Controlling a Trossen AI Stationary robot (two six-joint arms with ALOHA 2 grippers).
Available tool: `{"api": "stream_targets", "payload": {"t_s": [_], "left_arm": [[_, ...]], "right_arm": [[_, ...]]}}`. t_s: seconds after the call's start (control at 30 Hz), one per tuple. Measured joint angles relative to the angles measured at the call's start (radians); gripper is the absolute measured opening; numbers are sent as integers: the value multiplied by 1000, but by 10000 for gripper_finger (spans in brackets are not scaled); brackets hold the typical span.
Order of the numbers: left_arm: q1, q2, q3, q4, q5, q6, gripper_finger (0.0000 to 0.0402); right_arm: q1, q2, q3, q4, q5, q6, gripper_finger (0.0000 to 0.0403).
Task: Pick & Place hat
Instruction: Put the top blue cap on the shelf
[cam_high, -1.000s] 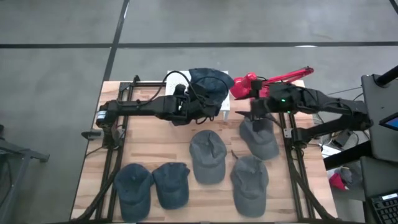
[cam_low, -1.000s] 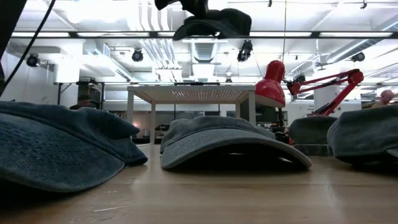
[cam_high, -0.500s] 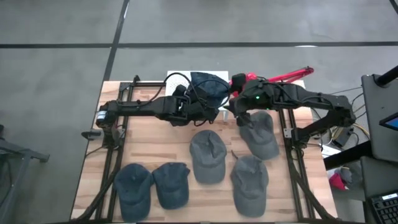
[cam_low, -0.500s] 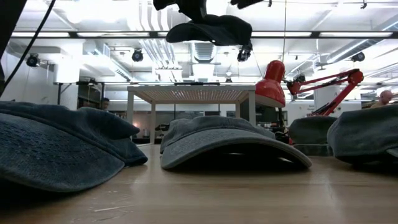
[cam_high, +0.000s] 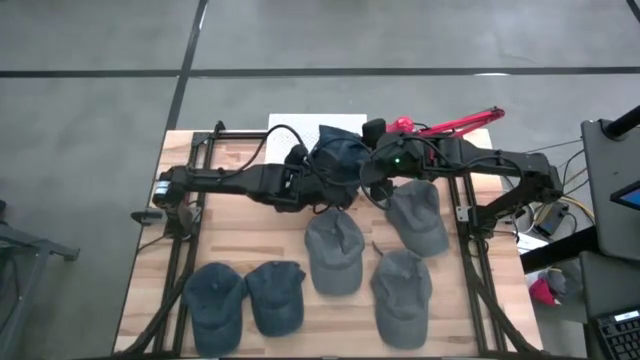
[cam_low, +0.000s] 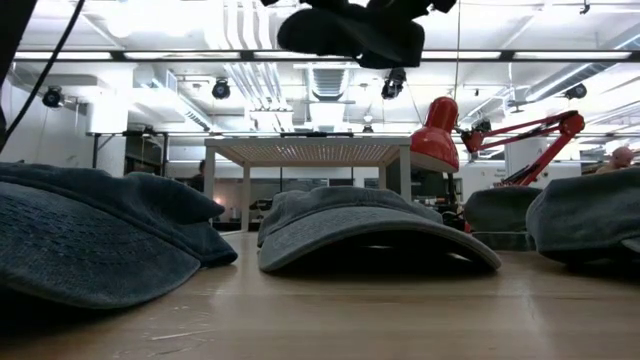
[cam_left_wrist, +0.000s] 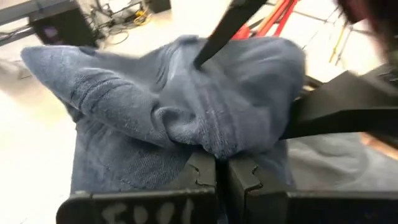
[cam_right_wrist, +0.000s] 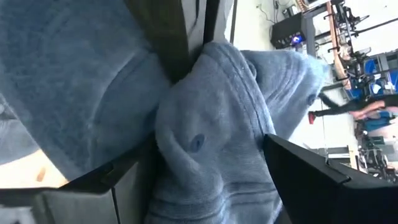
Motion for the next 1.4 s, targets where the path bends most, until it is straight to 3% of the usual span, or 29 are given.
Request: {"api": "stream_targets", "payload": {"t_s": [0.13, 0.3, 0.83, 1.13, 1.4], "left_arm": [[-9, -1, 0, 46, 25, 28, 0], [-15, -1, 0, 67, 26, 41, 0], [-24, -1, 0, 74, 48, 43, 7], [-26, -13, 0, 74, 47, 43, 34], [-28, -83, 0, 77, 42, 92, 96]], "right_arm": [[-1, -1, 0, 1, -1, 18, 277], [-2, -1, 0, 2, -1, 43, 242], [-2, -2, 0, 4, 0, 60, 18], [-9, -3, 0, 7, 4, 79, 10], [-63, -3, 0, -12, -5, 109, 9]]}}
